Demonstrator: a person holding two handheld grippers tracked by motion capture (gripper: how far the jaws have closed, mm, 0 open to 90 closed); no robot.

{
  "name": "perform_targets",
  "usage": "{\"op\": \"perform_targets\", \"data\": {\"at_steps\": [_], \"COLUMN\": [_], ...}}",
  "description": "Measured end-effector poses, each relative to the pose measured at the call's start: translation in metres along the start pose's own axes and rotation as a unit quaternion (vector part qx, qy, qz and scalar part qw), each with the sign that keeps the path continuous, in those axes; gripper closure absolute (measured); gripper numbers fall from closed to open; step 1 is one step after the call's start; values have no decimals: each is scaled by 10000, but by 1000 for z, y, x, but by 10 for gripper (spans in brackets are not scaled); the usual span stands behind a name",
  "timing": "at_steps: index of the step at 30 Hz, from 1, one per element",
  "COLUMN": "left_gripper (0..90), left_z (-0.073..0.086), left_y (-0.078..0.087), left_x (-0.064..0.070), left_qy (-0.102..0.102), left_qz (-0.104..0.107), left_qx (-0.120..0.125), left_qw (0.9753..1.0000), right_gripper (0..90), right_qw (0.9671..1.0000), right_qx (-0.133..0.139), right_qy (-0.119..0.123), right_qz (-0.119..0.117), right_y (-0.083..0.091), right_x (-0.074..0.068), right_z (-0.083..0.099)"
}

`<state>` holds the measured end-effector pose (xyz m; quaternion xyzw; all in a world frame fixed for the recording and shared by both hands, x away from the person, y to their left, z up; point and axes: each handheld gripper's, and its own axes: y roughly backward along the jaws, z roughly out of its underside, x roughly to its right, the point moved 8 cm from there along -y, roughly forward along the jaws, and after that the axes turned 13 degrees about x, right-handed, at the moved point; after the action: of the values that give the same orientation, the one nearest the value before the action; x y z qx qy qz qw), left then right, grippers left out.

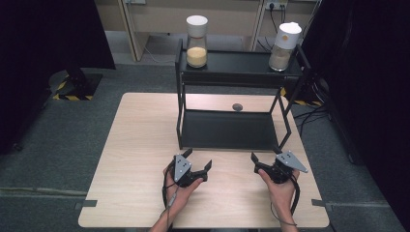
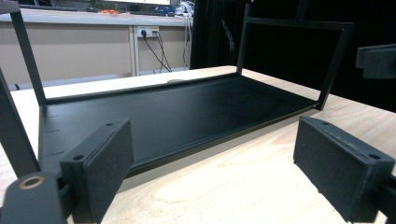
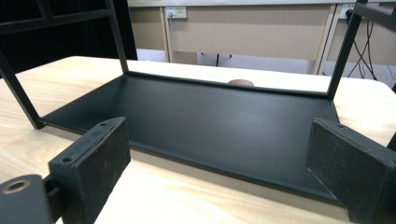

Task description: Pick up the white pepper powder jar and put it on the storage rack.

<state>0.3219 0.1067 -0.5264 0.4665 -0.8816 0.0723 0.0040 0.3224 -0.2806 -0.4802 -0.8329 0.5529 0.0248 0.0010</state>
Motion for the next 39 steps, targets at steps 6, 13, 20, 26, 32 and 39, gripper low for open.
{"op": "perform_targets", "data": {"at_steps": [6,13,20,26,32,39], "left_gripper": [116,116,116,116,116,116], "left_z": [0,0,0,0,0,0], "left_y": [0,1,1,0,1,0], "left_x": [0,-1,0,0,0,0], "left_qy": [22,31,13,15,3,-5], "left_qz": [-12,-10,-1,5,4,12], "left_qx": [13,21,22,8,19,3], "left_qw": [10000,10000,10000,10000,10000,10000], "right_gripper": [70,68,66,66,66,65], "right_qw": [10000,10000,10000,10000,10000,10000], "right_qx": [4,24,21,1,0,-13], "right_qy": [5,9,11,-2,1,39], "right_qz": [-14,-30,-12,36,59,70], "right_y": [3,7,12,15,17,17], "right_x": [-1,-2,-1,1,1,0], "right_z": [7,15,20,25,27,28]}}
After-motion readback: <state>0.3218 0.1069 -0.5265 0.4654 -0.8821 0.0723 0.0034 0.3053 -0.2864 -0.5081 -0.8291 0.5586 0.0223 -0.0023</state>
